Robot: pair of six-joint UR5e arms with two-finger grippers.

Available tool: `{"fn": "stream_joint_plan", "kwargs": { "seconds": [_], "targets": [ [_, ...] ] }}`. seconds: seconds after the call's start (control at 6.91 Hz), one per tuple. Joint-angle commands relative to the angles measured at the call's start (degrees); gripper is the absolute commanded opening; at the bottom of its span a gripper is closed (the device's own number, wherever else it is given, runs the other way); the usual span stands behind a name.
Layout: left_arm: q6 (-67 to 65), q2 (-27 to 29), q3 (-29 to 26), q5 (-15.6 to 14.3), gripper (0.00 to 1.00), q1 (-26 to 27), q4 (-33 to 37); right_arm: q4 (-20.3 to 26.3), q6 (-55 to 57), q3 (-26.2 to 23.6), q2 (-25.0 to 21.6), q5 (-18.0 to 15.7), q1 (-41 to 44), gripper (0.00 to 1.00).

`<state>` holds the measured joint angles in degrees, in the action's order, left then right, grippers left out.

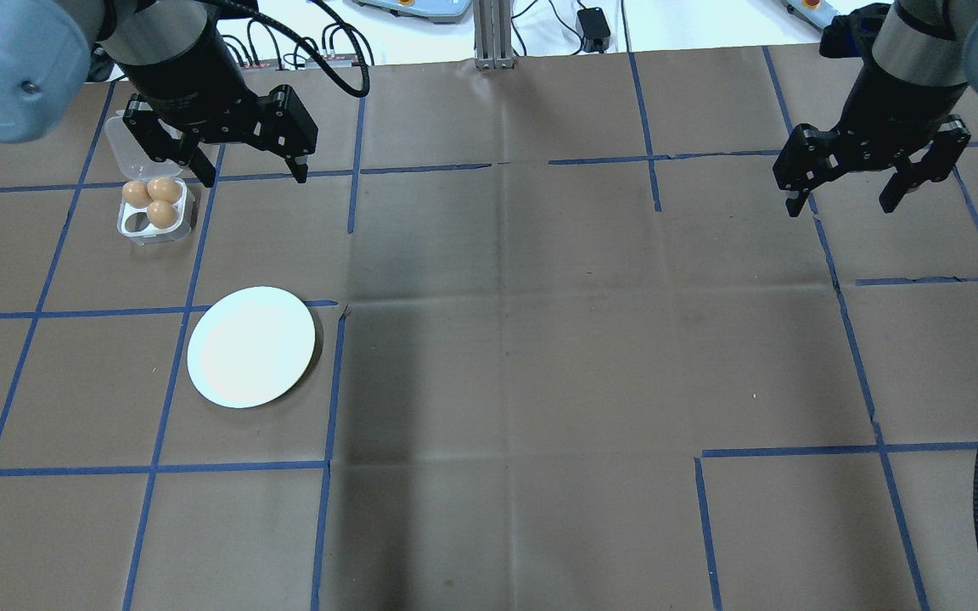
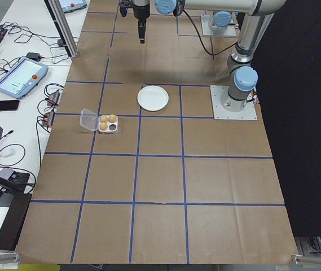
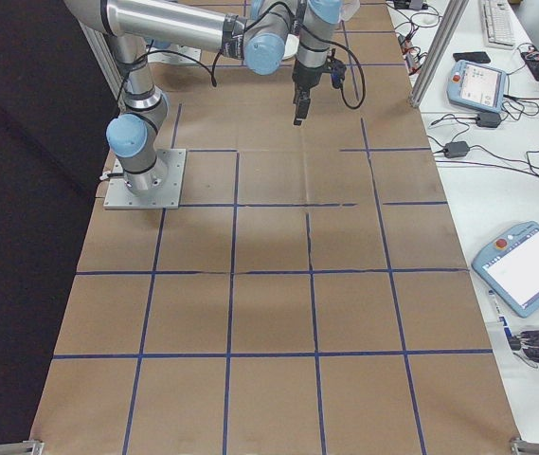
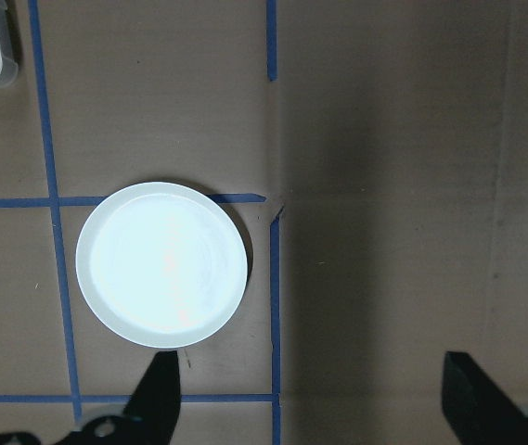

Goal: Place egg on plate

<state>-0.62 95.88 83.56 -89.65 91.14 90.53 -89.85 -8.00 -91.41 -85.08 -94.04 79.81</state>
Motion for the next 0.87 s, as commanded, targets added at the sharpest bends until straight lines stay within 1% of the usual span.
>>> {"fn": "stream_joint_plan", "kwargs": {
  "seconds": [0.0,0.43,0.58,0.72],
  "targets": [
    [0.00,-0.08,-0.24,0.00,1.00,0.00,0.00,0.03,0.00,0.00,0.00,0.00,0.00,1.00],
    [0.09,-0.17,-0.42,-0.17,1.00,-0.09,0.00,0.02,0.00,0.00,0.00,0.00,0.00,1.00],
    [0.09,-0.17,-0.42,-1.05,1.00,-0.09,0.00,0.03,0.00,0.00,0.00,0.00,0.00,1.00],
    [0.09,0.01,-0.42,-1.14,1.00,-0.09,0.09,0.03,0.00,0.00,0.00,0.00,0.00,1.00]
  ]
}}
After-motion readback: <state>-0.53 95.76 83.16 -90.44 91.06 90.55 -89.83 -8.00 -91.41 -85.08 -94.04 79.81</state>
